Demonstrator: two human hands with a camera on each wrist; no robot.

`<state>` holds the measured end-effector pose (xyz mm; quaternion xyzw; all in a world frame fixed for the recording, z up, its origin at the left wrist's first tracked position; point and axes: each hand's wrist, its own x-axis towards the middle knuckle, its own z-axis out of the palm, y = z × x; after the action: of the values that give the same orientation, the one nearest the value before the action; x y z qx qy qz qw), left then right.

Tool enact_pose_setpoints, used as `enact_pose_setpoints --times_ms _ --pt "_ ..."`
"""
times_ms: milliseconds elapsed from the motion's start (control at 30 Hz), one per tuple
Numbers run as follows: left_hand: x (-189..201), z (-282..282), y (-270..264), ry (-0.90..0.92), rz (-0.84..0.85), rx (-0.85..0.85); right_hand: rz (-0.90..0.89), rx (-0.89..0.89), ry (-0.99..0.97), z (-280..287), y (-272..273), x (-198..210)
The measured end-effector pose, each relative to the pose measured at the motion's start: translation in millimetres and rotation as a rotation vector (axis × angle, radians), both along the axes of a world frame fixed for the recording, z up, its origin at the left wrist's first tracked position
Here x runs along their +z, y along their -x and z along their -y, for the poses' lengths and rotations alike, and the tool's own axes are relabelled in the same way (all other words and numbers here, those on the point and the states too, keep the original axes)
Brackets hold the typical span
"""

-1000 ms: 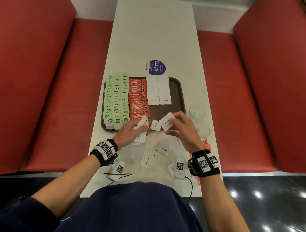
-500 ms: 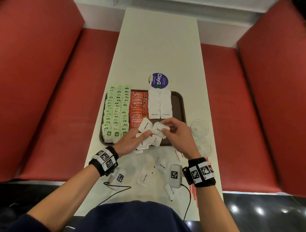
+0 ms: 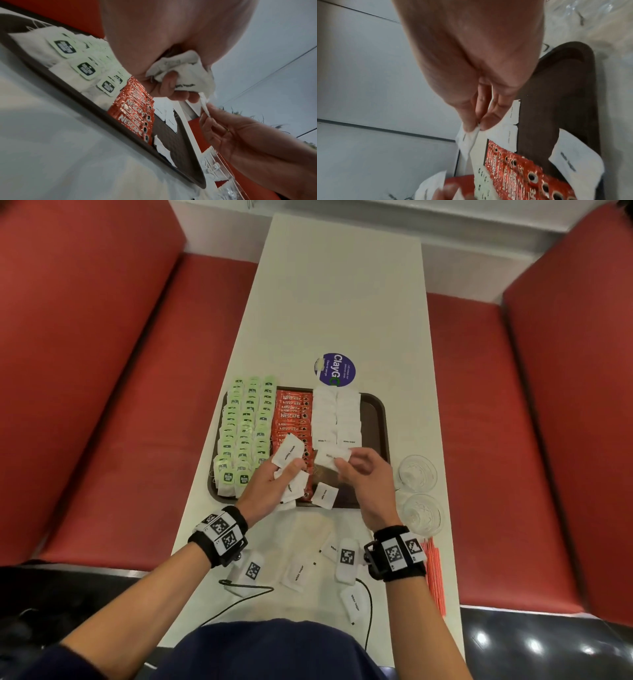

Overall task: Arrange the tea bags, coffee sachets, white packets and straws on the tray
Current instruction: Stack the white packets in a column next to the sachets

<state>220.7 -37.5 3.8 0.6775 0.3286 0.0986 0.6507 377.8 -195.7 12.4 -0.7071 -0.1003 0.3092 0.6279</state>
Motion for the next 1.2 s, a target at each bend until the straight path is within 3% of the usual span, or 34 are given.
enact_pose_setpoints --times_ms 67,200,467,900,1200 --pt "-0.5 -4.6 6.1 0.006 -0.009 0.022 0.127 -0.054 0.129 -7.8 -13.1 -13.7" --pt "-2.6 -9.7 20.0 0.01 -0.036 0.019 0.302 0.041 0.35 -29.0 -35.2 -35.9" --pt "-6.7 -13.6 38.1 -0.016 -0.036 0.034 0.332 0.07 0.397 -53.5 -50.0 -65.1" --pt "-1.1 -4.8 30.6 0.041 -0.061 0.05 0.405 0.107 0.437 -64.1 -47.3 -63.5" --pt "3.2 -4.2 25.2 0.024 -0.061 0.024 0.601 0.118 0.52 -61.9 -37.8 -58.6"
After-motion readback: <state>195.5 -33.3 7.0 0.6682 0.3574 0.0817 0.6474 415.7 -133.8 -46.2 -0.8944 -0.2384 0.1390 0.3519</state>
